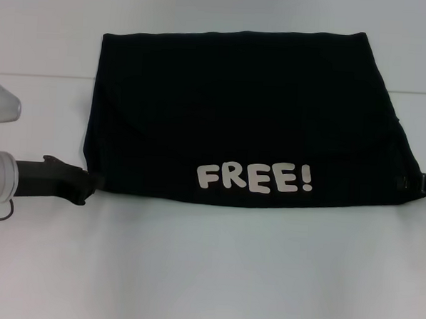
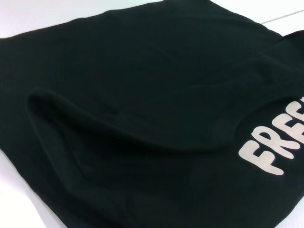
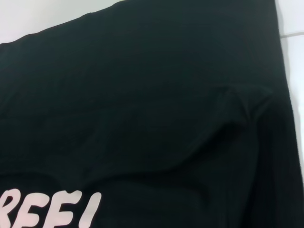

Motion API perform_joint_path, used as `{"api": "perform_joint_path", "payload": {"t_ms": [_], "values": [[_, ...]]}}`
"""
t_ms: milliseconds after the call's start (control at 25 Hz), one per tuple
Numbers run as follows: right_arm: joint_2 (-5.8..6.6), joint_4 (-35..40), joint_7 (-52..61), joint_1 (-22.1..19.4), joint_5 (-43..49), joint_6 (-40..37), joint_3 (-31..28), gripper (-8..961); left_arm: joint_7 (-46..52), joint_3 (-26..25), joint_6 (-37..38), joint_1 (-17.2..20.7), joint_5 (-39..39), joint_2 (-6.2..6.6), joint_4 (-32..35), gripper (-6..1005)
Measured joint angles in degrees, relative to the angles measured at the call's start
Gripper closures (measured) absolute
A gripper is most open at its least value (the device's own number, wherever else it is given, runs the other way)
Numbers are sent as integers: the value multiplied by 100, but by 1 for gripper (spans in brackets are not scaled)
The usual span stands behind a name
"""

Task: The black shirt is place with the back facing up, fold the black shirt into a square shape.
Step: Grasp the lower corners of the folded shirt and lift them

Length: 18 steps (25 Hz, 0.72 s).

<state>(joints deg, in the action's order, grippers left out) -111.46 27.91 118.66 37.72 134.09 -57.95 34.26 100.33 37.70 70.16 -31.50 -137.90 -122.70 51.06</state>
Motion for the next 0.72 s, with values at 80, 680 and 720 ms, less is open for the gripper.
{"api": "perform_joint_path", "payload": {"t_ms": [80, 680, 720], "values": [[5, 1, -3, -17, -1, 0, -6, 676, 1, 0, -1, 5, 10, -3, 0, 984], [-30, 426, -198, -404, -15, -548, -382, 906, 227, -210, 509, 86, 36, -23, 220, 980], [-66, 578, -254, -499, -19, -749, -496, 906, 237, -340, 710, 106, 42, -26, 268, 980]]}}
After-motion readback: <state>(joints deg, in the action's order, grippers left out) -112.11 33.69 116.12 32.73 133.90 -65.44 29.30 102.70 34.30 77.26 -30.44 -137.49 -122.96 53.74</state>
